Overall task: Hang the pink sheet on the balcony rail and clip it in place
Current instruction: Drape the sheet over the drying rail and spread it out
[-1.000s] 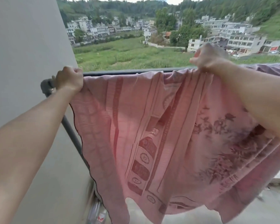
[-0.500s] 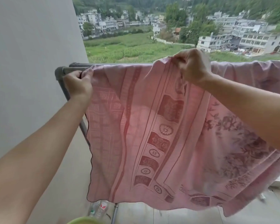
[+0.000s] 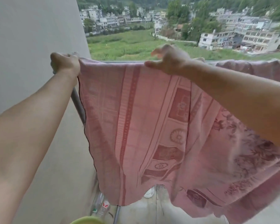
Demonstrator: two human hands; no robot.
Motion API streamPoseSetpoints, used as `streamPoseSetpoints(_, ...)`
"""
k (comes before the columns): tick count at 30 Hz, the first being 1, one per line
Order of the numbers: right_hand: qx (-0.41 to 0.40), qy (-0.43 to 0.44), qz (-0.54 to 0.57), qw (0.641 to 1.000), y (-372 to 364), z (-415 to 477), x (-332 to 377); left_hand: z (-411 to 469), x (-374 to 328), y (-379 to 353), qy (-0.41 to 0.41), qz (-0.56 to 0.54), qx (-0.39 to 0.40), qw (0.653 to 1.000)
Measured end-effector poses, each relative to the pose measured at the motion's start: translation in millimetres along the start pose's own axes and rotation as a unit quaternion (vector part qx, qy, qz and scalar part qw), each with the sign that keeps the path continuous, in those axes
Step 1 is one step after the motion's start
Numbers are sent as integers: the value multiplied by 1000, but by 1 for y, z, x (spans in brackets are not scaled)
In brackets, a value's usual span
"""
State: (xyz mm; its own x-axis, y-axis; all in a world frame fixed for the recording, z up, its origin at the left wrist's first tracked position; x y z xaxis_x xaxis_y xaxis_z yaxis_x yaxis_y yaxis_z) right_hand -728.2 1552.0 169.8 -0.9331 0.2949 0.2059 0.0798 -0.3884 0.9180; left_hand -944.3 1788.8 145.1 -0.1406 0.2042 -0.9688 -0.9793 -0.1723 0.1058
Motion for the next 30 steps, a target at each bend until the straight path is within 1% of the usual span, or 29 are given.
streamPoseSetpoints(1,11,3,15,1000,-9,0,7,1,-1,3,-5,-30,-11,999)
streamPoseSetpoints(2,3,14,23,1000,-15,3,12,5,-3,9,4,-58,-19,998)
streamPoseSetpoints(4,-47,20,47,998,-17,15,18,18,-5,21,6,-107,-59,992)
streamPoseSetpoints(6,-80,19,59,995,-15,26,31,21,-9,38,-11,-110,-103,989)
streamPoseSetpoints(7,-83,18,63,994,-13,31,38,17,-11,45,-20,-108,-120,987)
streamPoseSetpoints(9,-69,10,65,995,-15,39,47,13,-8,57,-15,-86,-136,987)
streamPoseSetpoints(10,-46,2,62,997,-17,40,48,11,-3,64,-13,-71,-135,988)
streamPoseSetpoints(11,-19,-6,61,998,-20,40,44,11,4,69,-15,-37,-117,992)
streamPoseSetpoints(13,11,-12,74,997,-22,32,32,9,18,71,-35,73,-63,995)
streamPoseSetpoints(15,-16,5,77,997,-19,18,19,1,24,67,-71,164,-18,984)
streamPoseSetpoints(17,-79,23,59,995,-14,2,7,-14,20,55,-118,207,27,971)
streamPoseSetpoints(18,-110,29,49,992,-11,-9,1,-23,16,48,-156,235,42,959)
streamPoseSetpoints(20,-158,34,31,986,-6,-29,-19,-41,10,34,-251,306,50,917)
streamPoseSetpoints(22,-177,16,7,984,-3,-53,-45,-60,2,18,-334,340,68,876)
streamPoseSetpoints(23,-176,1,-7,984,-2,-63,-58,-68,-3,10,-351,346,93,865)
streamPoseSetpoints(24,-173,-14,-16,985,-2,-72,-68,-74,-7,2,-340,352,127,863)
streamPoseSetpoints(26,-172,-44,-38,983,1,-85,-86,-79,-20,-13,-283,367,191,865)
streamPoseSetpoints(28,-192,-77,-70,976,9,-95,-99,-75,-31,-27,-227,390,237,860)
streamPoseSetpoints(30,-213,-98,-74,969,17,-102,-113,-68,-41,-37,-184,374,295,859)
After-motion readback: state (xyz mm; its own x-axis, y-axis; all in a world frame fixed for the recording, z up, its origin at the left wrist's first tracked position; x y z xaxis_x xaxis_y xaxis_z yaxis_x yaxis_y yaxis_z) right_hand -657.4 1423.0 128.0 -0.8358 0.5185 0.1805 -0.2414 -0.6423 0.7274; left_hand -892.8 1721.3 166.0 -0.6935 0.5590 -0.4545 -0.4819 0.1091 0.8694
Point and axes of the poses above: each hand's wrist, its own z-axis towards the middle knuckle, its own y-axis out of the back of the hand, x = y × z, the point moved 1 cm from there along z, towards the middle knuckle, and after that the axes turned 2 degrees about x, right-handed, at the moved point
